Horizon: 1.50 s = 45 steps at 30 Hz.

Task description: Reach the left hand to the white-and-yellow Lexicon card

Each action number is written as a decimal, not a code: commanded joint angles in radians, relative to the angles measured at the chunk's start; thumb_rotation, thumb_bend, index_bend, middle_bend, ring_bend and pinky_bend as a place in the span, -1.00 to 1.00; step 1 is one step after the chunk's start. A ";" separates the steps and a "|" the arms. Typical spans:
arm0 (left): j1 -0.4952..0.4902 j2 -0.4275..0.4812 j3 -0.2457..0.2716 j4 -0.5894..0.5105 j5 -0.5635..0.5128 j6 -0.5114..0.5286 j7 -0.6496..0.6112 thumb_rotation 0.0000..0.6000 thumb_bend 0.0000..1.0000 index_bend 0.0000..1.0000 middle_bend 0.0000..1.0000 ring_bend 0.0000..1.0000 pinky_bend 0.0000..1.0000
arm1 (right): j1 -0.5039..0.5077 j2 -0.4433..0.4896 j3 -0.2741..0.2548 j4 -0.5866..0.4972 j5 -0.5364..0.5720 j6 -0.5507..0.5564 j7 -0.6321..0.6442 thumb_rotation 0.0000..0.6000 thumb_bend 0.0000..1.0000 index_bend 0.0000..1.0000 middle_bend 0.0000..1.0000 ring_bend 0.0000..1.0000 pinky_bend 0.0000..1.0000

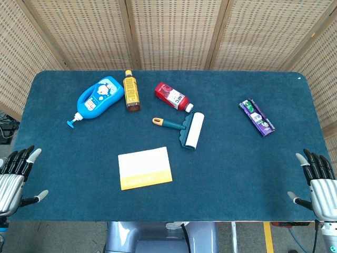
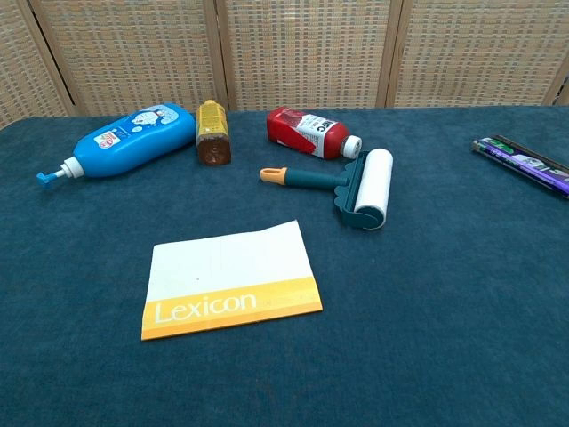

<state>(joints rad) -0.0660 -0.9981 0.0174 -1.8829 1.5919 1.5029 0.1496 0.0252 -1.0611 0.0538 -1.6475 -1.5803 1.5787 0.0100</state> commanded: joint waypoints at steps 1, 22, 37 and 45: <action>0.000 0.001 0.001 0.001 0.000 -0.002 -0.001 1.00 -1.00 -1.00 -1.00 -1.00 -1.00 | 0.000 0.000 0.000 0.001 0.001 -0.001 0.002 1.00 -1.00 -1.00 -1.00 -1.00 -1.00; -0.339 -0.193 -0.058 0.007 -0.128 -0.553 -0.095 1.00 0.64 -1.00 0.89 0.92 1.00 | 0.013 -0.006 0.012 0.006 0.042 -0.036 -0.004 1.00 -1.00 -1.00 -1.00 -1.00 -1.00; -0.568 -0.322 -0.086 0.028 -0.506 -0.792 0.036 1.00 0.97 -1.00 0.93 0.96 1.00 | 0.019 -0.011 0.015 0.017 0.059 -0.055 -0.003 1.00 -1.00 -1.00 -1.00 -1.00 -1.00; -0.591 -0.318 -0.078 0.005 -0.586 -0.742 0.073 1.00 0.98 -1.00 0.93 0.96 1.00 | 0.019 -0.008 0.015 0.019 0.060 -0.057 0.006 1.00 -1.00 -1.00 -1.00 -1.00 -1.00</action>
<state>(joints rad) -0.6512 -1.3176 -0.0634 -1.8753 1.0129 0.7584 0.2189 0.0445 -1.0690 0.0686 -1.6288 -1.5203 1.5224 0.0159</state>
